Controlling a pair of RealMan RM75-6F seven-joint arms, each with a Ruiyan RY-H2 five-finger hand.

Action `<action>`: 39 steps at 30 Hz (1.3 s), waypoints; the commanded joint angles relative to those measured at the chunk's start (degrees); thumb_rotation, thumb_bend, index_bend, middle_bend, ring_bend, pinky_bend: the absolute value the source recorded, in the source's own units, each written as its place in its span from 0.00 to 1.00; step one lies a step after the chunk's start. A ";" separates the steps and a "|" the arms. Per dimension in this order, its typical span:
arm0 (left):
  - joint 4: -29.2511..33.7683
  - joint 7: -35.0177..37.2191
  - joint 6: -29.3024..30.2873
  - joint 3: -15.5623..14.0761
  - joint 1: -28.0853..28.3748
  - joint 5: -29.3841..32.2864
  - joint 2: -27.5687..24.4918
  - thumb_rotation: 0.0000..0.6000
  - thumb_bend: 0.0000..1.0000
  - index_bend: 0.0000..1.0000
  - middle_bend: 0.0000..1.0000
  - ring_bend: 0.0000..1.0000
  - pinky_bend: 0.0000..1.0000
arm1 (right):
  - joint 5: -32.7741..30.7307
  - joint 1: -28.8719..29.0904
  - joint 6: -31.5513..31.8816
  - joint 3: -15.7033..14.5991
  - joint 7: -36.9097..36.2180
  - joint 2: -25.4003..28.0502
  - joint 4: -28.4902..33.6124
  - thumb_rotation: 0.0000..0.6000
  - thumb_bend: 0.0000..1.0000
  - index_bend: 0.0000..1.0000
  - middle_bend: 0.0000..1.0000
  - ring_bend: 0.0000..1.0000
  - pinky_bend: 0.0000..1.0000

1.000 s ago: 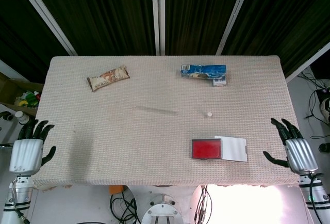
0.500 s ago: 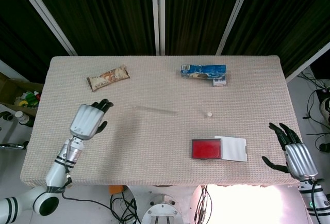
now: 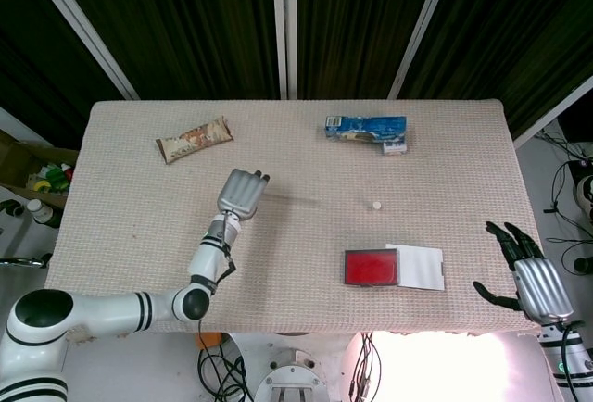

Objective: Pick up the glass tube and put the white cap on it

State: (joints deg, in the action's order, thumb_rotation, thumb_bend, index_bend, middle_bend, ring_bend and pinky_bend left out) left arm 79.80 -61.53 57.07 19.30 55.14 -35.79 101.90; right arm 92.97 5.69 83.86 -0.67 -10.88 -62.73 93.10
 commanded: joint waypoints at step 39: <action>-21.40 -8.72 1.95 2.97 16.12 15.94 16.85 1.00 0.31 0.45 0.45 0.74 1.00 | -2.19 -0.45 -1.56 -0.20 -0.04 1.03 0.47 1.00 0.18 0.06 0.19 0.04 0.18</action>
State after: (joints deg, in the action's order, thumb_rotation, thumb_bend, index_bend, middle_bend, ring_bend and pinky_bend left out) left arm 58.46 -70.30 59.04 22.25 71.22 -19.80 118.70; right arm 90.78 5.25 82.30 -0.87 -10.92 -61.70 93.57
